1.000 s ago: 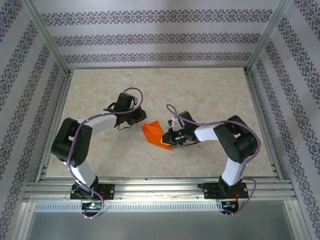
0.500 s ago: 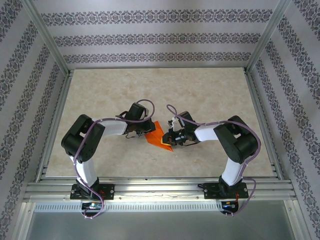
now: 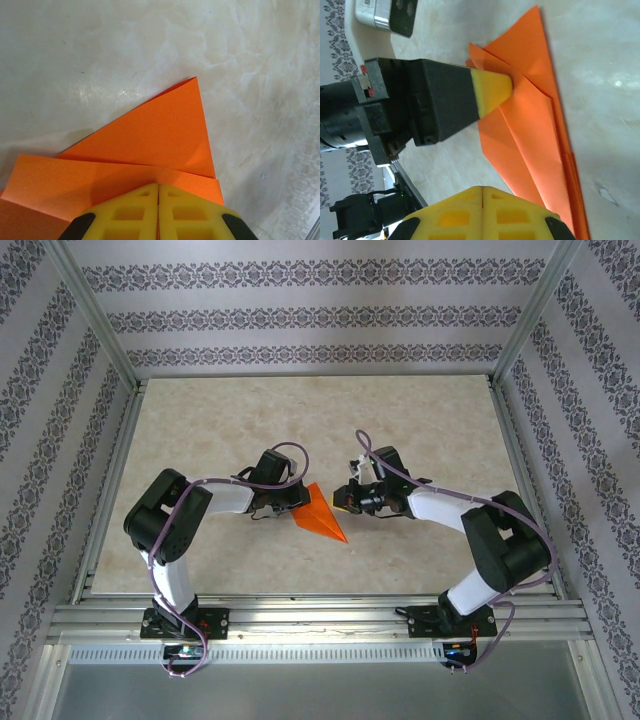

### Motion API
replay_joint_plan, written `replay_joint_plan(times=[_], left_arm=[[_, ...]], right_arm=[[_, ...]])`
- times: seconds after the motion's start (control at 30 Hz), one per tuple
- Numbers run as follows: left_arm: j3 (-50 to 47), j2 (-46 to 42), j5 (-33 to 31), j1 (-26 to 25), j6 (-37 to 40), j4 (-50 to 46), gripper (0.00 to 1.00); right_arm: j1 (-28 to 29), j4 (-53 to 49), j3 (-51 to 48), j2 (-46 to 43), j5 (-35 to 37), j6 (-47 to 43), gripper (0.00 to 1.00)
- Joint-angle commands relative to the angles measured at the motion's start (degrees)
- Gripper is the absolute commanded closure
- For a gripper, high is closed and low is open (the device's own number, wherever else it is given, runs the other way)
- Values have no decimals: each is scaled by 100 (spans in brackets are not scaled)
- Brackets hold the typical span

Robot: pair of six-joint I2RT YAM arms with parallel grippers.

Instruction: Fold a paper plane with a square sheet of paper (pick it up from the middle)

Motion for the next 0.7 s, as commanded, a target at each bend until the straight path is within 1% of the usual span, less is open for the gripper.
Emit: replay_joint_plan(times=[0.0,0.13,0.23,0.5,0.6,0.67], left_arm=[[-150,117,-270,-12,13,-366,91],[-161,86,-276,-12,17,-395,91],[-196,59,-284,-12,46,-400,91],[-270,40,-296,-12,7,-319,91],[-292,39,-318,-16,-10,-298,91],[-294,34,-354,-12,-2,-345,91]], right_arm=[[232,-160,239,427,79,130,100],[552,-125,520,861,137,154,100],[652,-87,639,1072,209,212,100],[672,-261,900,1618,286,60,100],[639,-318,765,1825,268,-28,100],[631,-272,537,1780,343,-53,100]])
